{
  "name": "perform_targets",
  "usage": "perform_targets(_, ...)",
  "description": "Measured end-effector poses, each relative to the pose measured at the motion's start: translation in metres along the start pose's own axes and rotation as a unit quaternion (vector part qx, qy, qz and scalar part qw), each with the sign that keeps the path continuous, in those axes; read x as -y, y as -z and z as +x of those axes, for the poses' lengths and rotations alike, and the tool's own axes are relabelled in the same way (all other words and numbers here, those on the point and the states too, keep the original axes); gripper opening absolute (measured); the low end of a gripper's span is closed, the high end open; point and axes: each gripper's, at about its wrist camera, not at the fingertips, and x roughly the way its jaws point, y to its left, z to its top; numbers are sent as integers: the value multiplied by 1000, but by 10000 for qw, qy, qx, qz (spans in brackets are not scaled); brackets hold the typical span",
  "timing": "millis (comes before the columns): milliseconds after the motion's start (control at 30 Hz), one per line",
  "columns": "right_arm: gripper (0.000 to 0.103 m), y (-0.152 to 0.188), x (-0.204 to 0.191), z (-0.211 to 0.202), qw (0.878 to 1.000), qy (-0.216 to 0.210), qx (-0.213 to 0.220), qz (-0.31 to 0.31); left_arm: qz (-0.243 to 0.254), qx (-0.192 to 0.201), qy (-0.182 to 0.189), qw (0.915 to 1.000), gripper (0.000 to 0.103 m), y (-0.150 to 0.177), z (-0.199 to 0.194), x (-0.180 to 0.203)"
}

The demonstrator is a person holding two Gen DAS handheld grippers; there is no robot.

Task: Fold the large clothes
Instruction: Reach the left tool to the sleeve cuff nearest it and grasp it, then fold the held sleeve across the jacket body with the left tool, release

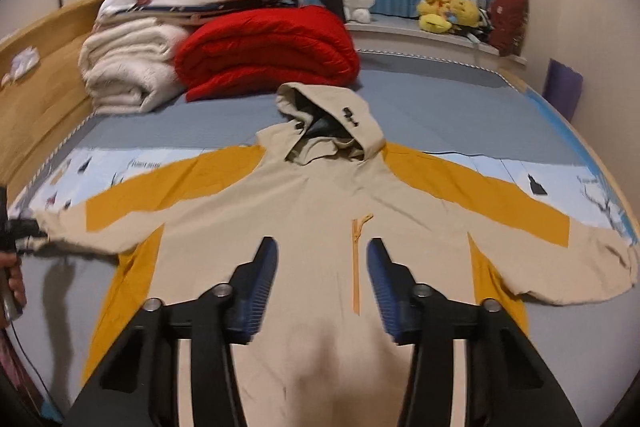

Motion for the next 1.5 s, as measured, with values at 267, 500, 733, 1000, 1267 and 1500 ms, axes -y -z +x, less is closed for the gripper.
perform_targets(267, 47, -1, -4, 8, 9997, 64, 224, -34, -1403, -268, 719, 9871, 66, -24, 32, -58)
perform_targets(500, 54, 7, 0, 30, 9996, -21, -279, -8, -1963, -321, 1235, 9722, 8, -32, 49, -75)
perform_targets(733, 48, 10, 11, 37, 9980, 99, -597, 185, -744, 726, 951, 9900, 1, -35, -25, -10)
perform_targets(1000, 70, 11, 33, 10, 9988, -169, -376, 266, 1467, 1077, 2060, 9615, 1, 62, -123, 160)
perform_targets(1267, 78, 24, 63, -9, 9972, -12, -414, 624, 4024, 303, 3143, 8593, 2, 255, -162, 312)
perform_targets(1500, 77, 16, 70, -23, 9978, 89, -235, 608, 2764, 155, 2032, 9392, 12, 214, -124, 268)
